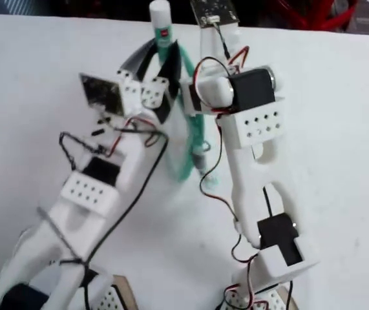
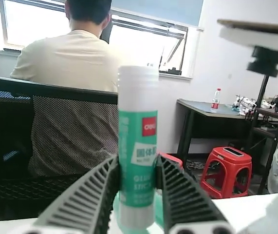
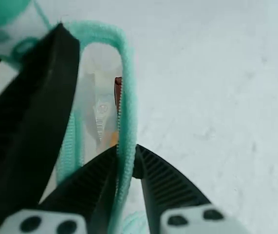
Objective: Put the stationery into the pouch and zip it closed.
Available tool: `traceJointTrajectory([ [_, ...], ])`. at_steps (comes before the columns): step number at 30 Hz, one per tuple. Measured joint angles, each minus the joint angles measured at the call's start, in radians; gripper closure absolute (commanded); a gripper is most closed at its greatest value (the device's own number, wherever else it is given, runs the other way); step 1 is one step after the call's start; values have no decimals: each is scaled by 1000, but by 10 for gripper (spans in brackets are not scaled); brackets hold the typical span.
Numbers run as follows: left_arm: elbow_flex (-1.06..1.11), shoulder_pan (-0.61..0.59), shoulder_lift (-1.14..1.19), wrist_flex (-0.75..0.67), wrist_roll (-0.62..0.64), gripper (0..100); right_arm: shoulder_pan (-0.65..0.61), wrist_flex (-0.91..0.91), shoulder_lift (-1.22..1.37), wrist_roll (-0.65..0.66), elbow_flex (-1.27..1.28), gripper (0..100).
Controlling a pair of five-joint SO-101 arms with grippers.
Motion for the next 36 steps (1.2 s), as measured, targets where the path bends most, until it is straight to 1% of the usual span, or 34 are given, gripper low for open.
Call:
traceJointTrajectory([
  [6,-57,5,58,3,3,970,11,-2,0,0,0,980],
  [10,-61,5,64,6,3,880,11,-2,0,0,0,980],
  [12,-63,5,72,9,3,856,11,-2,0,0,0,980],
  [22,-63,5,46,153,6,854,35,-12,66,0,-3,980],
  [25,-61,5,9,187,5,854,35,-12,68,0,-3,980],
  [30,-60,5,-37,193,2,859,35,-14,68,0,-3,980],
  [32,-60,5,-41,193,2,895,35,-14,68,0,-3,980],
  [34,-60,3,-44,193,2,967,35,-14,68,0,-3,980],
  [35,-60,-11,-44,193,2,985,34,-14,68,0,-3,980],
  [36,-60,-23,-44,193,2,972,32,-14,68,0,-3,980],
])
